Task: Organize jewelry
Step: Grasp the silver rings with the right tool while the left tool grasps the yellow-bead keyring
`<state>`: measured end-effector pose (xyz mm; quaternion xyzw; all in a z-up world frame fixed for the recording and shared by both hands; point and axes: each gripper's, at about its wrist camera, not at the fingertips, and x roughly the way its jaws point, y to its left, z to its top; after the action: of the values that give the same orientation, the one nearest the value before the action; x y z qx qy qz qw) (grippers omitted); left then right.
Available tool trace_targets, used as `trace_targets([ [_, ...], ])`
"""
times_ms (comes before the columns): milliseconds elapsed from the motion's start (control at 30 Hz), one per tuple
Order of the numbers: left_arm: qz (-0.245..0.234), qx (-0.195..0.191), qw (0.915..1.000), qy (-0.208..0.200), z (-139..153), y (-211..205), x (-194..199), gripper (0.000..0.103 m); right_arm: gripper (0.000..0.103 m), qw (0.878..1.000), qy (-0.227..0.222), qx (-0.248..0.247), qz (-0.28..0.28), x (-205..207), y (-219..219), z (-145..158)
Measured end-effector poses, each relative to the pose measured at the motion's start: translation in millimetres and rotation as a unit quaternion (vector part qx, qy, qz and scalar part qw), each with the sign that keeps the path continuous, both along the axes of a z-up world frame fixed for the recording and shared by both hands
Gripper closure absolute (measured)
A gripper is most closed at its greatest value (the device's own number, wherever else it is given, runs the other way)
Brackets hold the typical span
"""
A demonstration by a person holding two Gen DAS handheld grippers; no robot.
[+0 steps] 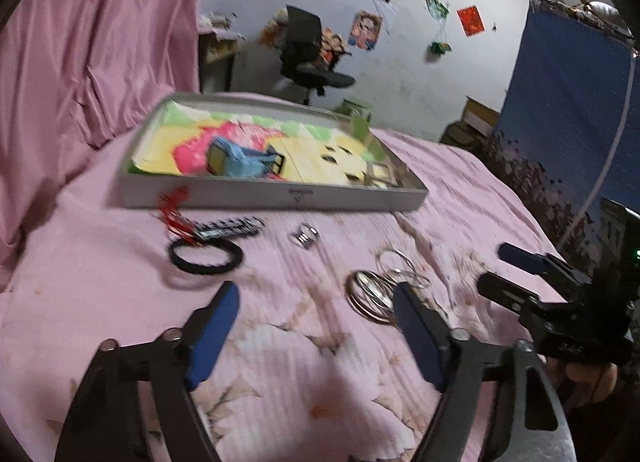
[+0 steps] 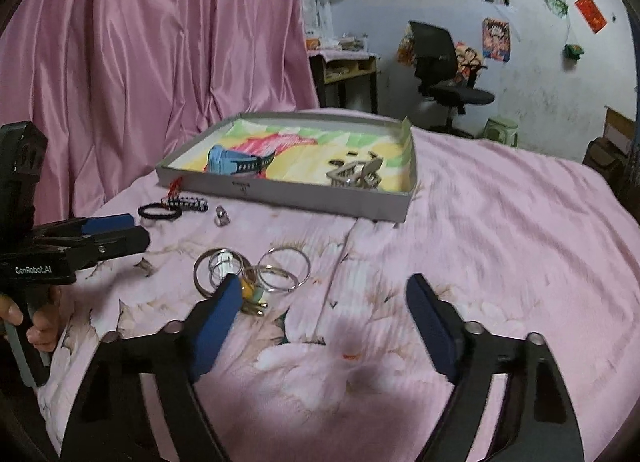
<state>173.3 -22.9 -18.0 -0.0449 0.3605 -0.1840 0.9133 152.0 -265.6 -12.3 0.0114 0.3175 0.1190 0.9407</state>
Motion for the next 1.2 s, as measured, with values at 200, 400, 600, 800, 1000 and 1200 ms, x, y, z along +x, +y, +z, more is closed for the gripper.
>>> trace_targets([
  [200, -0.036, -0.011, 0.998, 0.051, -13, -14, 12, 0.063, 0.054, 0.999, 0.033, 0.002, 0.026, 13, 10, -13],
  [400, -0.056, -0.029, 0.994, 0.09, -25, -22, 25, 0.072, 0.066, 0.998, 0.049, 0.001, 0.036, 29, 18, -17],
  [600, -0.06, -0.033, 0.9907, 0.118, -34, -26, 36, 0.08, 0.068, 0.997, 0.068, 0.004, 0.042, 47, 23, -23],
  [800, -0.061, -0.026, 0.9895, 0.128, -39, -29, 41, 0.094, 0.068, 0.994, 0.099, 0.005, 0.056, 61, 30, -34],
  [1000, -0.055, -0.032, 0.9901, 0.125, -39, -26, 40, 0.098, 0.076, 0.991, 0.118, -0.004, 0.062, 65, 37, -41],
  [1200, -0.047, -0.04, 0.9915, 0.114, -32, -21, 37, 0.099, 0.096, 0.991, 0.119, 0.0, 0.065, 64, 36, -42],
])
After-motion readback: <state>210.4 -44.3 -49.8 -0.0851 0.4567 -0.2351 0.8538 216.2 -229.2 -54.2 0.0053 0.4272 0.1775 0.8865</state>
